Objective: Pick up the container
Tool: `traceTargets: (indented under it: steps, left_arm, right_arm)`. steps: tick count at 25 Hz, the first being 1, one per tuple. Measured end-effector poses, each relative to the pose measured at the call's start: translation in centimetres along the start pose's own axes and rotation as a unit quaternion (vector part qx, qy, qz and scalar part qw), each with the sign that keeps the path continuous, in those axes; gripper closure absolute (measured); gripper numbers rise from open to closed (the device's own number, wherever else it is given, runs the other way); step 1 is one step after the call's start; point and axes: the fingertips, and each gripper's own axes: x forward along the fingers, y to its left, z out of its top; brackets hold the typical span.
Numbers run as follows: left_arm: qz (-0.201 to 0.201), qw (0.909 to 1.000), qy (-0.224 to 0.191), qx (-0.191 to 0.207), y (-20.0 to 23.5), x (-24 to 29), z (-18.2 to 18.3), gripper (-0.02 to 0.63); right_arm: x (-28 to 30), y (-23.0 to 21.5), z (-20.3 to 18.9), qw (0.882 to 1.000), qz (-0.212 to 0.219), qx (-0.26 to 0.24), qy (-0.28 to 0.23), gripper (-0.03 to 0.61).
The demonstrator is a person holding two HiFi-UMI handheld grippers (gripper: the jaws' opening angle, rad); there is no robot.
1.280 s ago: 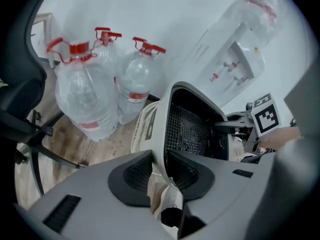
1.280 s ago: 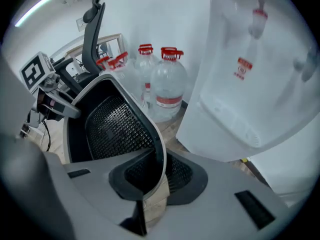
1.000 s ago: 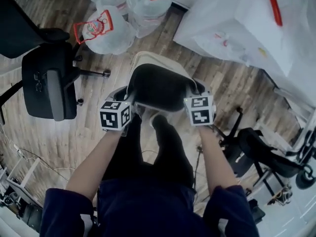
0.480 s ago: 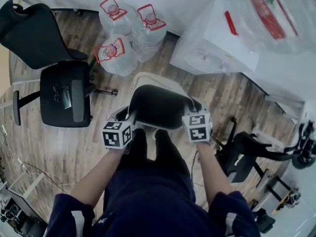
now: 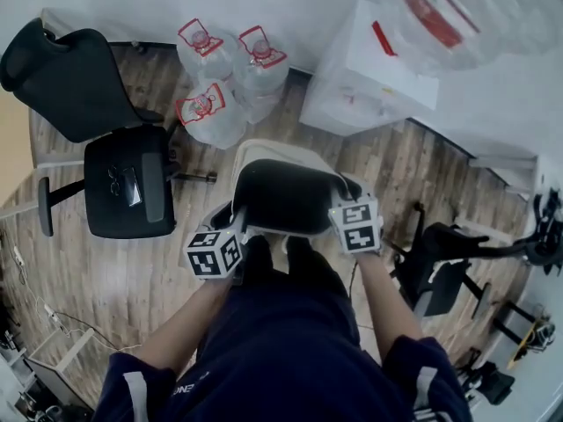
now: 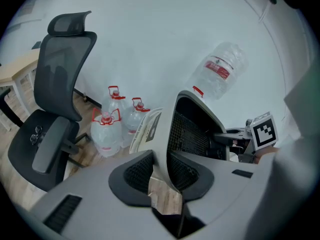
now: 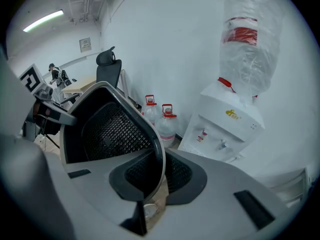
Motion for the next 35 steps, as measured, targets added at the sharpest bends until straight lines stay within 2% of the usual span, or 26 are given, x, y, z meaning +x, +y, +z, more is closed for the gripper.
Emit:
traceTargets:
  steps: [12, 35]
  left_arm:
    - [-0.021, 0.9995, -0.010, 0.020, -0.9, -1.5, 1.2, 0.506]
    - [-0.028, 0.9986, -0.014, 0.043, -1.7, -1.8, 1.2, 0.505]
  right_arm:
    - [-3.1, 0.1, 0.1, 0.999, -0.037, 0.023, -0.020, 0.523]
    - [-4.1, 0.0, -0.7, 0.998, -0.045, 0.039, -0.025, 0.523]
